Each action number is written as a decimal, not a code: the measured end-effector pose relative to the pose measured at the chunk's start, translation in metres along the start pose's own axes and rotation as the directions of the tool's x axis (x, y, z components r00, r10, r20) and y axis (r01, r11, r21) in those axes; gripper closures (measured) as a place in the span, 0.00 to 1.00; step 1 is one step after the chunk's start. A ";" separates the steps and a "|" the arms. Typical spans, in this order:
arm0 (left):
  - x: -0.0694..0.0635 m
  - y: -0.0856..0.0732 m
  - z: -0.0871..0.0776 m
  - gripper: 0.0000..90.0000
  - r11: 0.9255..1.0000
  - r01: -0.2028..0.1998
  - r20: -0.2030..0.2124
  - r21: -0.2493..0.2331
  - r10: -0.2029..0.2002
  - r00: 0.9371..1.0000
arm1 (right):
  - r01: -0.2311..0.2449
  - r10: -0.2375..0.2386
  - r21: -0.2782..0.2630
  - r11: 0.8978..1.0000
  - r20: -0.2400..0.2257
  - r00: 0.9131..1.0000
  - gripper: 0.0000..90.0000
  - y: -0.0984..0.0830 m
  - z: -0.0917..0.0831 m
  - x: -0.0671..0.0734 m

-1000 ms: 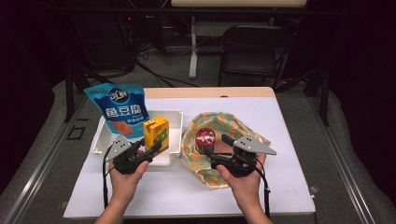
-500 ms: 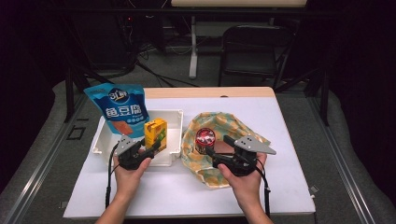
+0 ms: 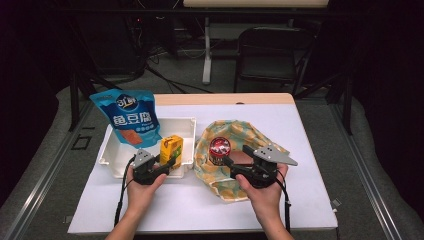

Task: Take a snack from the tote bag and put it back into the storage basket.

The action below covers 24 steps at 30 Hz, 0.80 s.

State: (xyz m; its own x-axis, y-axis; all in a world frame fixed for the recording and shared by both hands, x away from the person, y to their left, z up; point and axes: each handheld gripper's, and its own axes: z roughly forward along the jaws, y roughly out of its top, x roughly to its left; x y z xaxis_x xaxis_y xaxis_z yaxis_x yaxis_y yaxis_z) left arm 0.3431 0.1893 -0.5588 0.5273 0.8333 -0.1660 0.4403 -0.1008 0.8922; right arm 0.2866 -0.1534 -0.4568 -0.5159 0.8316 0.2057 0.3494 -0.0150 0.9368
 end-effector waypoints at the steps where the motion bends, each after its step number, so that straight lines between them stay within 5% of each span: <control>1: -0.001 0.000 -0.001 0.57 1.000 -0.018 -0.002 0.010 0.018 1.000 | -0.001 0.001 0.000 1.000 0.002 1.000 0.28 0.000 0.000 0.000; 5: -0.005 -0.005 -0.003 0.57 0.999 -0.043 -0.016 0.029 0.044 0.999 | 0.000 0.000 0.011 1.000 0.010 1.000 0.28 -0.003 -0.001 -0.003; 9: -0.001 -0.006 -0.006 0.56 0.999 0.013 -0.009 0.033 -0.013 1.000 | 0.010 -0.010 0.032 0.999 0.023 1.000 0.28 -0.006 -0.004 -0.005; 18: 0.002 -0.004 0.000 0.56 0.998 -0.047 -0.025 0.040 0.048 0.999 | 0.010 -0.012 0.076 0.997 0.029 1.000 0.28 -0.027 -0.017 -0.020; 24: 0.005 -0.005 0.001 0.55 0.996 -0.015 -0.015 0.086 0.016 1.000 | -0.001 -0.002 0.086 0.996 0.036 0.999 0.28 -0.033 -0.029 -0.031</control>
State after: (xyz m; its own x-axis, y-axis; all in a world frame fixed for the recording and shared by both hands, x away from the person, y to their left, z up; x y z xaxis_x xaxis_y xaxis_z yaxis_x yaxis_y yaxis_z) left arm 0.3441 0.1938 -0.5640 0.5231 0.8398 -0.1453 0.4932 -0.1593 0.8552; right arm 0.2683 -0.1953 -0.4861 -0.4877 0.8512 0.1937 0.4163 0.0317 0.9087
